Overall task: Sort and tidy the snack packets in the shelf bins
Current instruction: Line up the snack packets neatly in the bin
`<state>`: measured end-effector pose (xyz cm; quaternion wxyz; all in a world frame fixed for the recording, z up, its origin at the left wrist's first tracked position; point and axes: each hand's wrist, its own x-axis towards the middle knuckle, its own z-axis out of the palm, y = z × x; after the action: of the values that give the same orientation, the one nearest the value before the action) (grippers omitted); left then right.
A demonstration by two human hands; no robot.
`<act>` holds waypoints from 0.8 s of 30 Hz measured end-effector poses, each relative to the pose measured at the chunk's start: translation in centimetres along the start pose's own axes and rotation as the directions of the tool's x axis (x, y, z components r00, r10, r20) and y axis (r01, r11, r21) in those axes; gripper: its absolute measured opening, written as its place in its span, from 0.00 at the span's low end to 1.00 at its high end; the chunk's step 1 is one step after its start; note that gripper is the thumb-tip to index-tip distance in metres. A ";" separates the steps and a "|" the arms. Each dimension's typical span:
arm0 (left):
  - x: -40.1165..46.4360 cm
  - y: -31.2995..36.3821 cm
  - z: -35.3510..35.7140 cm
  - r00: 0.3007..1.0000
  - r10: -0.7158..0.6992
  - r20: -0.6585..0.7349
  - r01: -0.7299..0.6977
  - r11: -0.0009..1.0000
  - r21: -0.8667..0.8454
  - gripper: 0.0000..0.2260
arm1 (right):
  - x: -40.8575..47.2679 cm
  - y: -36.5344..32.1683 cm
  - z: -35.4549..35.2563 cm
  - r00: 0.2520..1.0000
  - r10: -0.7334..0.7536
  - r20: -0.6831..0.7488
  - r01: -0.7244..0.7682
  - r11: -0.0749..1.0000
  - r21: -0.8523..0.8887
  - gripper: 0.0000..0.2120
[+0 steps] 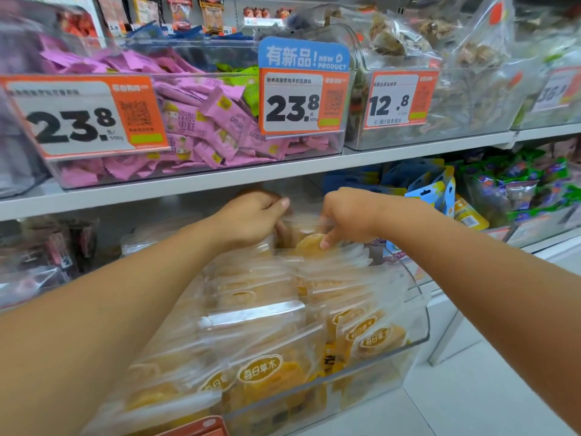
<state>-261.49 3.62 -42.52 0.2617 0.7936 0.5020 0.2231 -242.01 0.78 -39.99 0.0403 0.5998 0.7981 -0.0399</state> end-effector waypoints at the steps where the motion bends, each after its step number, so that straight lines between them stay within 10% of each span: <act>1: -0.2 0.0 -0.1 1.000 0.014 -0.001 -0.014 0.999 -0.029 0.24 | 0.2 -0.4 0.0 1.000 -0.021 0.011 0.021 0.999 -0.040 0.16; 9: -0.6 0.2 0.0 0.973 0.224 0.058 -0.229 0.896 0.381 0.09 | 0.2 -1.5 0.3 0.999 -0.048 -0.009 0.046 0.990 -0.135 0.16; 14: -0.3 -0.1 0.1 0.977 0.208 0.049 -0.212 0.910 0.356 0.12 | -4.2 -1.1 -1.3 0.885 -0.113 -0.452 0.132 0.991 0.011 0.15; 20: -0.5 -0.2 0.2 0.982 0.182 0.046 -0.187 0.935 0.301 0.09 | -3.1 -1.9 -0.2 0.985 -0.148 -0.086 0.150 0.989 0.014 0.11; 24: -1.2 -0.4 0.1 0.977 0.209 0.045 -0.213 0.944 0.250 0.15 | -1.7 -1.3 -0.2 0.997 -0.067 0.030 0.060 0.977 0.203 0.27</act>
<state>-262.16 2.60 -42.93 0.1374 0.8716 0.4361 0.1765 -242.78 -1.16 -39.56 -0.0073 0.5742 0.8078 -0.1328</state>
